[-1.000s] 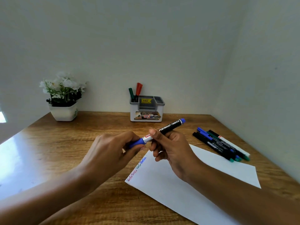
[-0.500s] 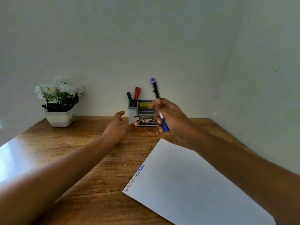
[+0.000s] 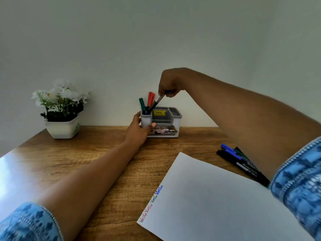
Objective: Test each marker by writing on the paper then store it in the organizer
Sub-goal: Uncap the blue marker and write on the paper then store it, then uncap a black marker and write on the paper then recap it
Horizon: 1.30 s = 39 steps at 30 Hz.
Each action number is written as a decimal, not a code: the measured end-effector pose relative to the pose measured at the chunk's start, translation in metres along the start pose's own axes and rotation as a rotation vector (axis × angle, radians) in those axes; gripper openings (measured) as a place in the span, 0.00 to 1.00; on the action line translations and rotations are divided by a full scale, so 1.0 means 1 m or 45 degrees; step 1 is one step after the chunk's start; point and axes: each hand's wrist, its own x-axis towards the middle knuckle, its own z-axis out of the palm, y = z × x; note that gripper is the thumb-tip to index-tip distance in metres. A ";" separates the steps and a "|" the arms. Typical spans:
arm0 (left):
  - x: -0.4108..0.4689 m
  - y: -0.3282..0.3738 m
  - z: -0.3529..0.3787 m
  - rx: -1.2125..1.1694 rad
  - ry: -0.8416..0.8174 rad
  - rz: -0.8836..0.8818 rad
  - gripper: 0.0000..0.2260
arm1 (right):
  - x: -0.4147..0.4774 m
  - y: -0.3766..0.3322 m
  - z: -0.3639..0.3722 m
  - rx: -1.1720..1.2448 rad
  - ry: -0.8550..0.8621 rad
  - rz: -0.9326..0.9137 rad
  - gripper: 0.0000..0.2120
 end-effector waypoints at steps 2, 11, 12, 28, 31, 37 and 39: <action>0.001 -0.002 0.000 0.013 0.005 0.014 0.30 | 0.011 0.004 0.004 0.111 0.061 -0.027 0.07; 0.004 -0.006 0.001 -0.004 0.016 0.063 0.31 | 0.040 0.024 0.086 0.134 0.399 -0.035 0.23; 0.004 -0.007 0.001 -0.021 0.010 0.067 0.31 | 0.041 0.025 0.092 0.145 0.422 -0.024 0.24; -0.067 0.013 -0.029 0.209 -0.237 -0.128 0.27 | -0.095 0.105 0.070 -0.026 0.446 -0.077 0.08; -0.103 0.019 -0.045 0.329 -0.548 -0.068 0.22 | -0.128 0.131 0.058 -0.058 0.376 -0.017 0.09; -0.137 0.019 -0.060 0.683 -1.068 0.117 0.35 | -0.164 0.195 0.034 -0.294 0.241 0.247 0.07; -0.137 0.018 -0.061 0.741 -1.109 0.177 0.36 | -0.168 0.204 0.030 -0.300 0.171 0.302 0.09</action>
